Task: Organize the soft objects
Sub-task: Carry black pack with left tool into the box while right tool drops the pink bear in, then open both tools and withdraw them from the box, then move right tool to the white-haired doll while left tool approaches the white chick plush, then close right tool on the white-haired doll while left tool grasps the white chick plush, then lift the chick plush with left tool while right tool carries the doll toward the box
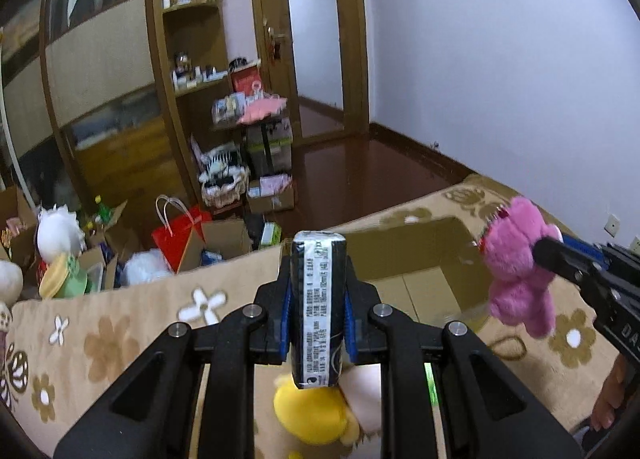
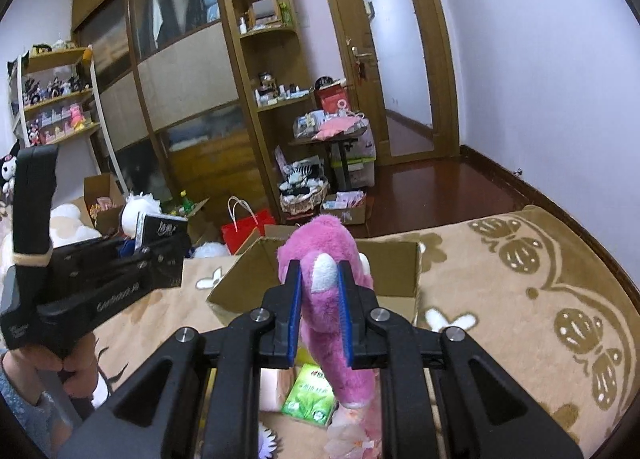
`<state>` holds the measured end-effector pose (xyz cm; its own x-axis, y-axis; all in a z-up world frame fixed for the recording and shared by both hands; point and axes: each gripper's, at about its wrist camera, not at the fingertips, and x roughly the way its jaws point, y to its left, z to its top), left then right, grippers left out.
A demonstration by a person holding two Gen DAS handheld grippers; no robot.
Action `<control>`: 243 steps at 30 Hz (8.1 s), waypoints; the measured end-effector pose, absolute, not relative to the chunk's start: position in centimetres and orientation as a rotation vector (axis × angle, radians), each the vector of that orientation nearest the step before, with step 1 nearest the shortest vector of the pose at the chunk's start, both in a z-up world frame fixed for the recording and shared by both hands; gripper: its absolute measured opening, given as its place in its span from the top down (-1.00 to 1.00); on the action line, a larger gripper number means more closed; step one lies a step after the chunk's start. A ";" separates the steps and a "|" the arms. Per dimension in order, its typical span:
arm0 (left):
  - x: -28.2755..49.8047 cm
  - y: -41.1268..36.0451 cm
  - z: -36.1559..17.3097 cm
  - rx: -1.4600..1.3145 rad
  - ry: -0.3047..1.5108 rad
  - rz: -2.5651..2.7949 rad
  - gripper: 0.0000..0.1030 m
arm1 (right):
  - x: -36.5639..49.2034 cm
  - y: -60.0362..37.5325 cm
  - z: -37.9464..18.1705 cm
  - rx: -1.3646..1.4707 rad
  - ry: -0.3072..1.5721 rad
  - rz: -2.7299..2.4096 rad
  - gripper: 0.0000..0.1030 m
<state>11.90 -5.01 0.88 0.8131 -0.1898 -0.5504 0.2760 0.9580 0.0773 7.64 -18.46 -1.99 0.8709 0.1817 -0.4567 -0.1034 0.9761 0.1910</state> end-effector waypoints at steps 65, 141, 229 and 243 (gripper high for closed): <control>13.6 -3.8 -2.8 0.162 0.793 -0.232 -0.78 | 11.8 -20.7 -4.3 0.238 0.563 0.140 -1.00; 9.2 2.7 -13.5 -0.025 1.329 -0.086 -0.92 | 7.5 -8.0 -16.7 0.066 1.043 0.293 -1.00; 4.9 1.9 -4.4 0.039 0.880 -0.146 0.36 | 4.1 -14.1 -8.6 0.127 0.783 0.088 -0.25; 4.4 -0.6 -1.1 0.152 0.631 -0.136 0.36 | 3.0 -17.1 -2.3 0.153 0.546 -0.004 -0.25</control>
<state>4.36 -0.56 -1.06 0.7992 -0.0801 -0.5956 0.1724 0.9800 0.0995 2.99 -17.08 -2.29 0.8549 0.0369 -0.5175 0.0445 0.9886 0.1441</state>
